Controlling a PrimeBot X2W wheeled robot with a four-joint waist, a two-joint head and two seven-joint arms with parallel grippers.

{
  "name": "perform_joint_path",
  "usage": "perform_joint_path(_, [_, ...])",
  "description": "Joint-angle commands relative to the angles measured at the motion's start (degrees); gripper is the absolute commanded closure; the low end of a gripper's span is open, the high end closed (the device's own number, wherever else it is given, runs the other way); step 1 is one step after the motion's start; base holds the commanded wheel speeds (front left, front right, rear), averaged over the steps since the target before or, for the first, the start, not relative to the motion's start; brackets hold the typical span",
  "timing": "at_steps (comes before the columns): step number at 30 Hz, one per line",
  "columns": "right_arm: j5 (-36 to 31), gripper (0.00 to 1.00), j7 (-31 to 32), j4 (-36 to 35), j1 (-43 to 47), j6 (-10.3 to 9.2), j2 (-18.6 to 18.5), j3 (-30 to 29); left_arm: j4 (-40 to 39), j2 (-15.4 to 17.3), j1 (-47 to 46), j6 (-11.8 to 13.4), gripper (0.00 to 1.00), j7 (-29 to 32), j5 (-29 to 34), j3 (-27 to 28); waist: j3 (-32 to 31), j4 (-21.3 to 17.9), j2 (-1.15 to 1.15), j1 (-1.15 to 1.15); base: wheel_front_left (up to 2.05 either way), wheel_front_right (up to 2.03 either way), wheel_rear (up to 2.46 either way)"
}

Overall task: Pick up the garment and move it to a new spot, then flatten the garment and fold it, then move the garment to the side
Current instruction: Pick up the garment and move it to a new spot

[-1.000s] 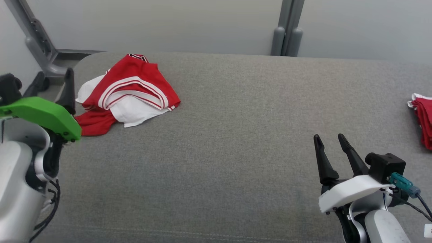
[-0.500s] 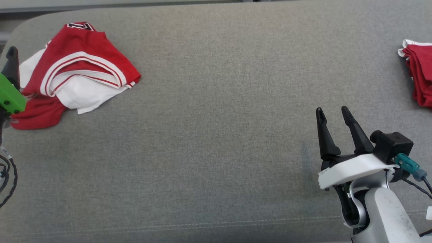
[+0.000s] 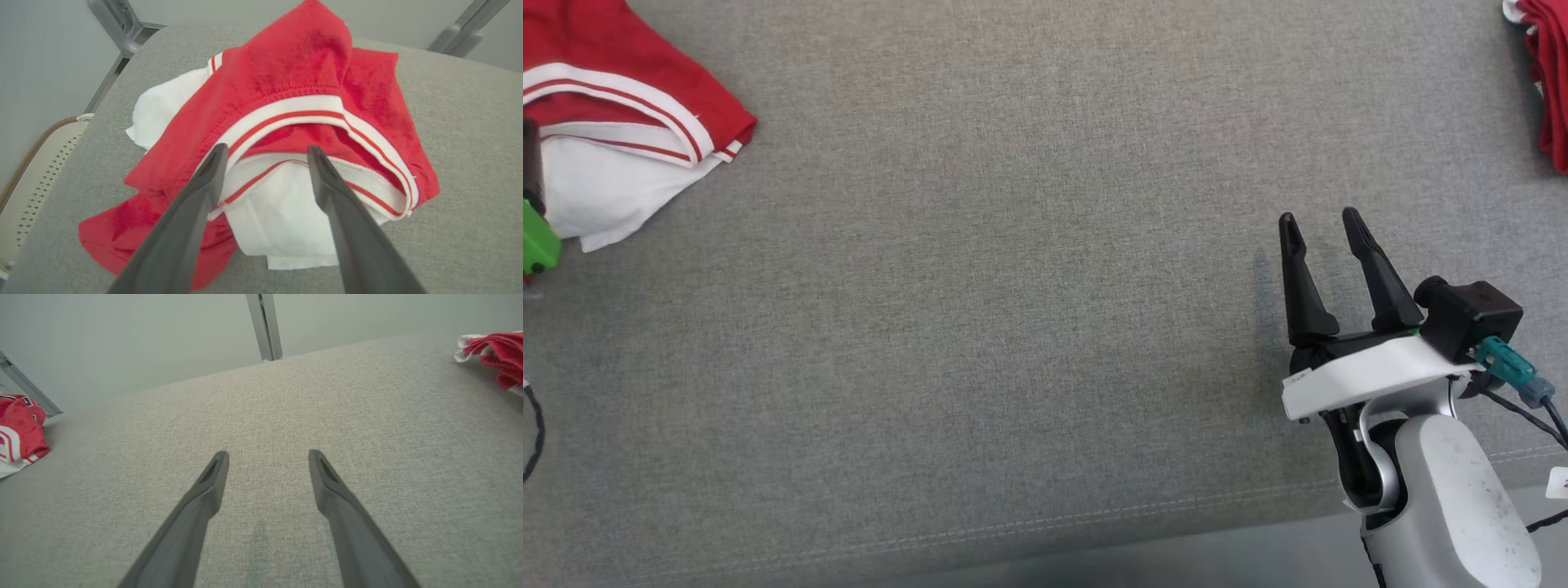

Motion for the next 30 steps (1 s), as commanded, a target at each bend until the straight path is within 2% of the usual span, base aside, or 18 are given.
perform_joint_path(1, [-0.4,0.0,-0.3,0.0,-1.0,-0.02,-0.2,-0.1,0.1,1.0,0.2,0.5,0.0,-0.6,0.7,0.3,2.5,-1.4,0.0,-0.01,0.0,0.0,0.0])
perform_joint_path(9, [-0.6,0.0,-0.7,0.4,-2.1,-0.02,-0.2,0.0,1.9,3.4,-0.9,3.2,0.0,-2.1,2.5,1.1,5.8,-2.0,0.0,-0.01,0.0,0.0,0.0])
perform_joint_path(16, [-0.8,0.0,-1.1,0.8,-3.1,-0.03,-0.2,0.5,2.0,4.3,-1.0,4.5,0.0,-1.7,3.2,0.7,7.3,-2.4,0.0,-0.01,0.0,0.0,0.0])
perform_joint_path(17, [-0.9,0.0,-1.1,0.9,-3.1,-0.03,-0.2,0.5,2.0,4.3,-0.9,4.6,0.24,-1.4,3.2,0.6,7.4,-2.4,0.0,-0.01,0.0,0.0,0.0])
perform_joint_path(18, [-1.0,0.0,-1.1,1.0,-3.1,-0.03,-0.2,0.5,1.9,4.3,-0.9,4.6,0.74,-1.6,3.1,0.5,7.3,-2.4,0.0,-0.01,0.0,0.0,0.0])
perform_joint_path(19, [-1.0,0.0,-1.2,1.2,-3.2,-0.02,-0.2,0.5,1.7,4.0,-0.7,4.3,1.0,-1.7,2.9,0.5,7.2,-2.3,0.0,-0.01,0.0,0.0,0.0])
perform_joint_path(26, [-1.2,0.0,-1.6,2.0,-3.4,-0.03,-0.2,-0.1,-1.3,1.8,-0.4,3.0,1.0,-3.4,1.1,1.4,5.1,-1.5,0.0,-0.01,0.0,0.0,0.0])
perform_joint_path(30, [-1.3,0.0,-1.6,2.5,-3.0,-0.02,-0.2,-0.3,-4.1,1.4,-1.1,2.5,1.0,-5.4,2.0,1.2,2.8,-0.7,0.0,-0.01,0.0,0.0,0.0])
